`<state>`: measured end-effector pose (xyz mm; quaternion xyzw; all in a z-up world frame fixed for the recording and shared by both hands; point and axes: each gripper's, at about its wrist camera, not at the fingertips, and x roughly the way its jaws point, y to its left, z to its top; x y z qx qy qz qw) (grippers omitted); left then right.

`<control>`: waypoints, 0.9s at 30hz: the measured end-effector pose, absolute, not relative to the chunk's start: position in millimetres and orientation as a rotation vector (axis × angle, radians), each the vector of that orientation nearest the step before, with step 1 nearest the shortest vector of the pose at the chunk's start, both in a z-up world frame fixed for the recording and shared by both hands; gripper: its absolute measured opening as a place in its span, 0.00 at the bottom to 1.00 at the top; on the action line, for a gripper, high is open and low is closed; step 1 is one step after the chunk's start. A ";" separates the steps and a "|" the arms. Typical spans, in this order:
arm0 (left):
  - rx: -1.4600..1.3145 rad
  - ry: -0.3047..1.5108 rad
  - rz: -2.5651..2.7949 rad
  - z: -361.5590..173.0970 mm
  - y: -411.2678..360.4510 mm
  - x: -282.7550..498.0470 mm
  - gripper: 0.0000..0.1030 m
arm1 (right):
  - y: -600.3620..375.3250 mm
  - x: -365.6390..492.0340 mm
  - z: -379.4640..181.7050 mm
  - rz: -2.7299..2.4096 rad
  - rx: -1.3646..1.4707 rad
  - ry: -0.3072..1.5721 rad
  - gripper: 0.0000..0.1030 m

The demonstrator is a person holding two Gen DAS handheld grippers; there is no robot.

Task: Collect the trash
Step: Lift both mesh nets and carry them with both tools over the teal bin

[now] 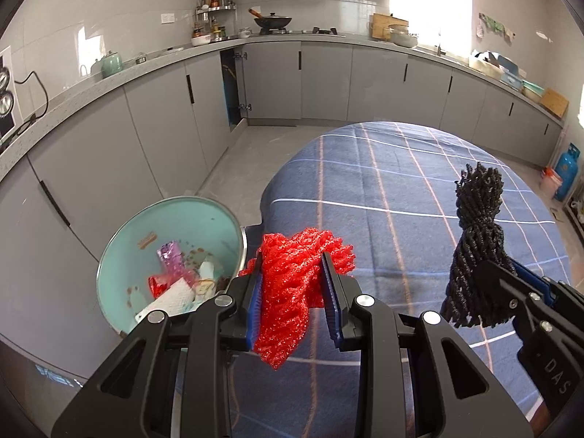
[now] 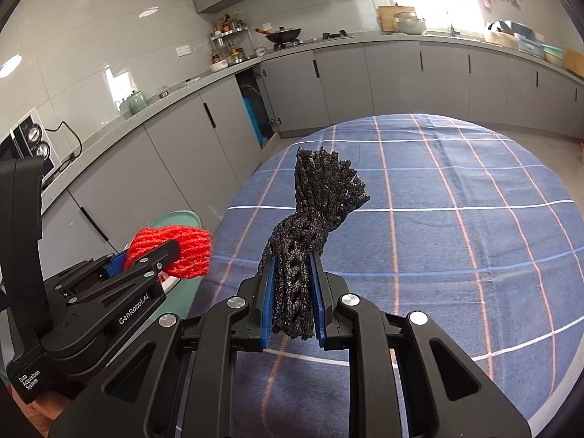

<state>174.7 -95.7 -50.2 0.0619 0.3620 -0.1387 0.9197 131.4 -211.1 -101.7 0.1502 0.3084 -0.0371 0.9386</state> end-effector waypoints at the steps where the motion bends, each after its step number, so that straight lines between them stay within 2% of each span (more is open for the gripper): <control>1: 0.124 0.744 -0.281 -50.8 -92.2 174.2 0.28 | -208.9 131.3 -101.1 -0.074 0.305 0.629 0.18; 27: 0.024 0.736 -0.090 -47.8 3.3 178.8 0.28 | -122.7 153.9 -89.3 0.113 0.210 0.638 0.18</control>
